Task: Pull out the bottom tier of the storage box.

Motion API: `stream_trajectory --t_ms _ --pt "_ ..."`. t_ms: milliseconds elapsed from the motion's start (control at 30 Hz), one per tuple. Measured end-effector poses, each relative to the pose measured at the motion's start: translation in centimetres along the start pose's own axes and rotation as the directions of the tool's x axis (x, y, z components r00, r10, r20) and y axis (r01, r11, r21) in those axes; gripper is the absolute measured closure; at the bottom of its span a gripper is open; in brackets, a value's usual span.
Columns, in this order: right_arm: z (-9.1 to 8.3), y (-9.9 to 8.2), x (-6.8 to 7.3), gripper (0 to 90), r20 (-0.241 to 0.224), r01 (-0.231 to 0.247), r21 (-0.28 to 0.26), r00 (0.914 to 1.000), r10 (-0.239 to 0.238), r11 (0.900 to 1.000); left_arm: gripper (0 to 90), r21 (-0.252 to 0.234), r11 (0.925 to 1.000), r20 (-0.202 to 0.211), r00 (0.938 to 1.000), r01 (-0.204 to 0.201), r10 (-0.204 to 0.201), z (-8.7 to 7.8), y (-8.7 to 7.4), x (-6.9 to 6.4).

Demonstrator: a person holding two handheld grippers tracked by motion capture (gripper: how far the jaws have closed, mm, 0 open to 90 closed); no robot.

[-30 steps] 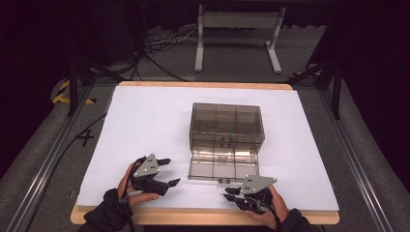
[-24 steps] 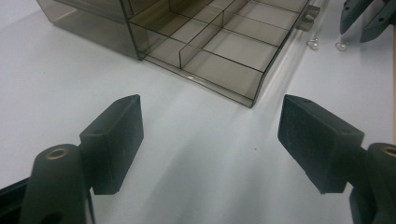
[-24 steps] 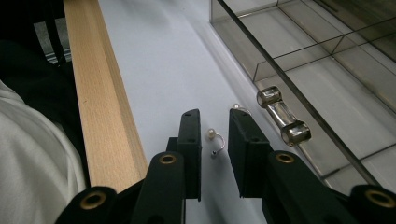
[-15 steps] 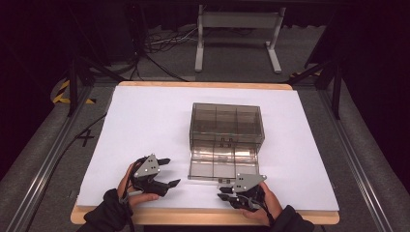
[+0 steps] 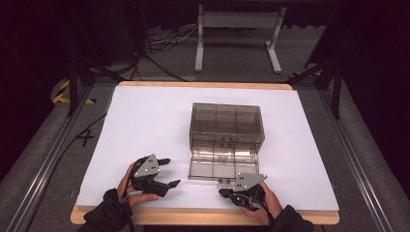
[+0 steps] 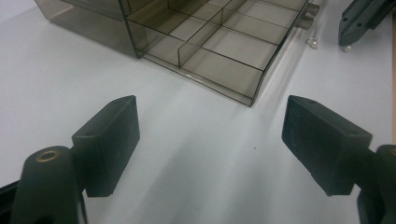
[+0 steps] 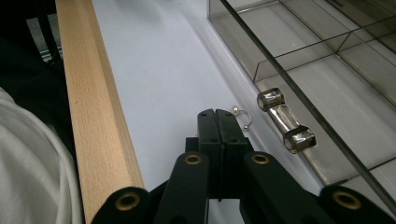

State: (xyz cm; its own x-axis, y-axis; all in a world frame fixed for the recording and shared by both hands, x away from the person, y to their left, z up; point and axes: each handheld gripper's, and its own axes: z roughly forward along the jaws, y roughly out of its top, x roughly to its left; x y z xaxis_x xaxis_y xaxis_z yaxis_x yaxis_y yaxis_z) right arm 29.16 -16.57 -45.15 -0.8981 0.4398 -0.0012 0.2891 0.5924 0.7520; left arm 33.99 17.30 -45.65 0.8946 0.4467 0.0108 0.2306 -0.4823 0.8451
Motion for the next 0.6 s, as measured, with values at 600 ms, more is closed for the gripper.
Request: stream_trajectory --t_ms 600 --pt "-0.09 0.18 0.27 80.9 -0.018 0.016 -0.024 0.9997 -0.017 0.9996 19.3 0.007 1.0000 0.013 0.9999 -0.001 0.001 0.06 0.03 0.02"
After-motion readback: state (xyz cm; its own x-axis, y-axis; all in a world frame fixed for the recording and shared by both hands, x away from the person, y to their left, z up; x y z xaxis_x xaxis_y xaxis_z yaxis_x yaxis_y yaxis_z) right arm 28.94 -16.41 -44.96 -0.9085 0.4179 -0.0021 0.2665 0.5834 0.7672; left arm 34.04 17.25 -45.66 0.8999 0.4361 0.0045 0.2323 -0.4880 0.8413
